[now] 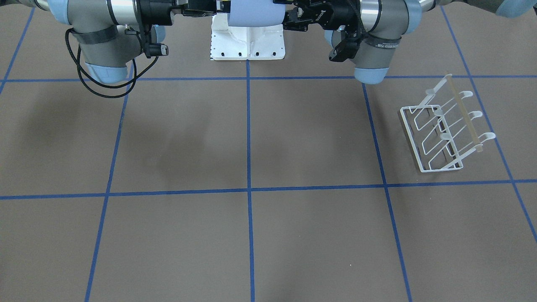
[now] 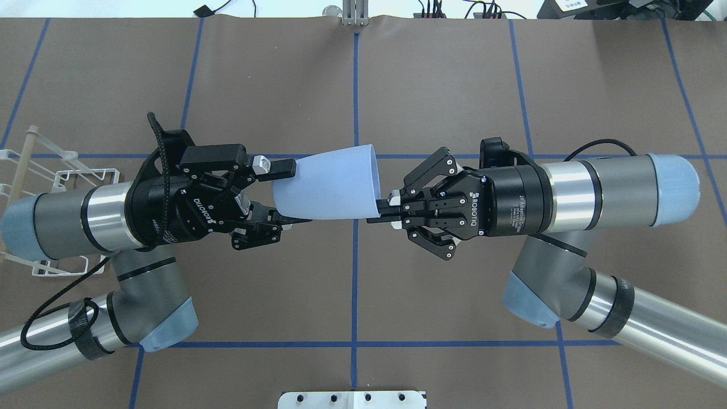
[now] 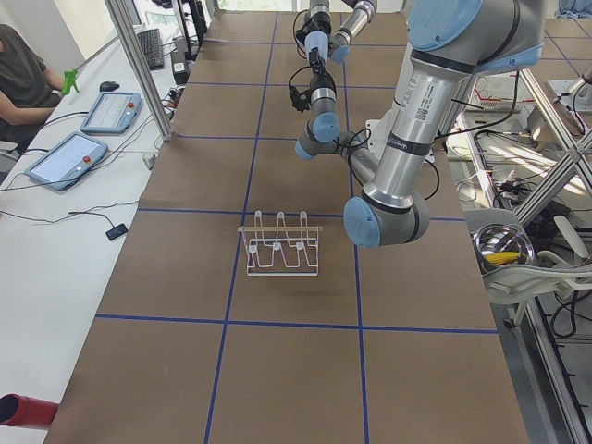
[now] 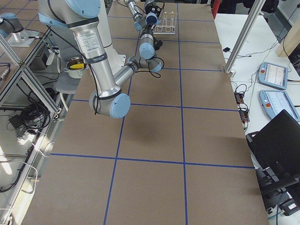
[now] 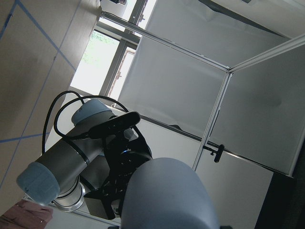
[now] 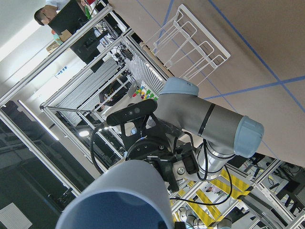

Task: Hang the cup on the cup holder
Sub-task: 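Open the right gripper and withdraw it while the left gripper carries the cup away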

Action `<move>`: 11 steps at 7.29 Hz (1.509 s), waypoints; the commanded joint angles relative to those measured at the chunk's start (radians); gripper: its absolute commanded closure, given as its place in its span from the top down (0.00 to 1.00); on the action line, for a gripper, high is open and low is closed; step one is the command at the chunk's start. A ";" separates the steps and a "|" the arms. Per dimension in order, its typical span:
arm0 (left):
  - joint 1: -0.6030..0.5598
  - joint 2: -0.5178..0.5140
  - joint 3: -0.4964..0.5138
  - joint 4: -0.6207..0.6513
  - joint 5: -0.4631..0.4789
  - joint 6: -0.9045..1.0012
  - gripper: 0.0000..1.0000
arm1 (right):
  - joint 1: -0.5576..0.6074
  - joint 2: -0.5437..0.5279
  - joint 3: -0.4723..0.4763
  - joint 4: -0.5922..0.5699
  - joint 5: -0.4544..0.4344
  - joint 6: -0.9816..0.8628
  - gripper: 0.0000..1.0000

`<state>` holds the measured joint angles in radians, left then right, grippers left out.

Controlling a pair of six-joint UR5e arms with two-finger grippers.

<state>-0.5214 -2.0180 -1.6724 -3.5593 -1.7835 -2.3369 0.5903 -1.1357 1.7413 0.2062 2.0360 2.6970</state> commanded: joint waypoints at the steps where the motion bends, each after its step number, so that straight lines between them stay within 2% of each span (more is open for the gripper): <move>1: 0.000 0.007 -0.003 -0.001 0.001 -0.040 0.00 | 0.003 -0.006 0.001 0.016 0.000 -0.045 1.00; 4: -0.005 0.015 -0.015 -0.001 0.001 -0.056 0.00 | 0.038 -0.045 0.001 0.091 -0.005 -0.074 1.00; 5: -0.012 0.021 -0.015 0.000 0.034 -0.045 0.00 | 0.061 -0.064 0.003 0.096 -0.005 -0.104 1.00; 6: -0.023 0.030 -0.010 0.008 0.065 -0.027 0.00 | 0.072 -0.076 0.001 0.094 -0.013 -0.232 1.00; 7: -0.063 0.031 -0.007 0.045 0.061 0.023 0.00 | 0.097 -0.132 0.001 0.091 -0.011 -0.385 1.00; 8: -0.131 0.032 -0.015 0.144 0.050 0.028 0.00 | 0.121 -0.177 0.001 0.081 -0.010 -0.520 1.00; 9: -0.184 0.048 -0.015 0.208 0.008 0.034 0.00 | 0.162 -0.203 -0.028 0.073 -0.004 -0.617 1.00; 11: -0.255 0.125 -0.038 0.346 -0.037 0.221 0.00 | 0.277 -0.216 -0.133 0.064 0.007 -0.790 1.00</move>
<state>-0.7321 -1.9413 -1.6929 -3.3060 -1.7928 -2.2234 0.7959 -1.3367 1.6679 0.2786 2.0360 2.0173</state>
